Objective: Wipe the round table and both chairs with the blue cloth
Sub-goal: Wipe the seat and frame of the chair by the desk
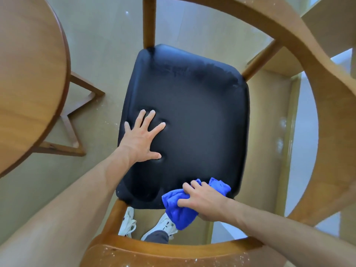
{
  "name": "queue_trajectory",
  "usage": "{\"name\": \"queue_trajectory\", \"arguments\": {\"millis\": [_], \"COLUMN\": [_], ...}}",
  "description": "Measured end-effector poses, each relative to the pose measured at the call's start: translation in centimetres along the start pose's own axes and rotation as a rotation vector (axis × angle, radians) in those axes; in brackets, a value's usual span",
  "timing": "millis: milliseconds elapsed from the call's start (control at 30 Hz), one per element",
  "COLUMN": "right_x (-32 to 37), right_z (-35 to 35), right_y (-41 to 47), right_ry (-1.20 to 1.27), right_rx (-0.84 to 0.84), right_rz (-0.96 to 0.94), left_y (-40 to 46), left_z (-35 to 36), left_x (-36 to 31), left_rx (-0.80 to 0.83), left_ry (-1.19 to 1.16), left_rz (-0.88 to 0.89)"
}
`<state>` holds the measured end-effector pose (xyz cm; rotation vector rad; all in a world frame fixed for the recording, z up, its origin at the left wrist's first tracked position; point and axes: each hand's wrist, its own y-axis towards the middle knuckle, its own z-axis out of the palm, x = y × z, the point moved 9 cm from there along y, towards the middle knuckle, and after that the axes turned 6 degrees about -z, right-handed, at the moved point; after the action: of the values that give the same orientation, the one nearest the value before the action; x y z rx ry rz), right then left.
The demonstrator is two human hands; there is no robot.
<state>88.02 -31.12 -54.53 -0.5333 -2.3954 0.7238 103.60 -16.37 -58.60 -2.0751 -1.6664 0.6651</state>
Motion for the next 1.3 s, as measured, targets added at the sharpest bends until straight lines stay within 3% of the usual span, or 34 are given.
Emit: {"name": "queue_trajectory", "arguments": {"millis": [133,267,400,600,667,800,933,1167,1233,1300], "right_x": [2.4,7.1,5.1,-6.7,-7.7,-5.5,-1.2,-4.3,-8.0,-12.5], "right_z": [-4.6,-4.1,0.0,2.1,1.9,-2.2,-5.0,-2.3,-3.6,-6.2], "right_y": [3.9,8.2,3.1,-6.1,-6.5,-2.7,3.7,-3.2,-4.9,-5.5], "right_ry": [-0.134,-0.246,-0.378,-0.272,-0.258,-0.317,-0.208,-0.238,-0.275,-0.228], "right_rx": [-0.207,-0.218,0.02,0.307,0.318,-0.008,-0.321,-0.289,-0.314,-0.43], "right_rz": [-0.119,-0.257,-0.417,-0.277,-0.246,-0.247,-0.158,-0.207,-0.099,0.158], "left_y": [0.1,0.1,0.0,0.1,0.1,0.1,0.1,0.1,0.0,0.1], "left_z": [0.1,0.1,0.1,0.2,0.3,0.2,0.1,0.1,0.1,0.0], "left_x": [0.2,0.2,0.1,0.2,0.2,0.2,0.3,0.3,0.3,0.3], "left_rx": [-0.004,-0.016,-0.01,-0.011,-0.014,-0.016,-0.024,-0.024,-0.026,-0.019], "left_ry": [-0.008,-0.014,-0.008,0.012,0.016,0.018,0.003,-0.012,-0.008,-0.004], "left_rz": [-0.002,-0.001,0.003,0.0,-0.001,-0.002,-0.012,0.001,0.001,0.002]}}
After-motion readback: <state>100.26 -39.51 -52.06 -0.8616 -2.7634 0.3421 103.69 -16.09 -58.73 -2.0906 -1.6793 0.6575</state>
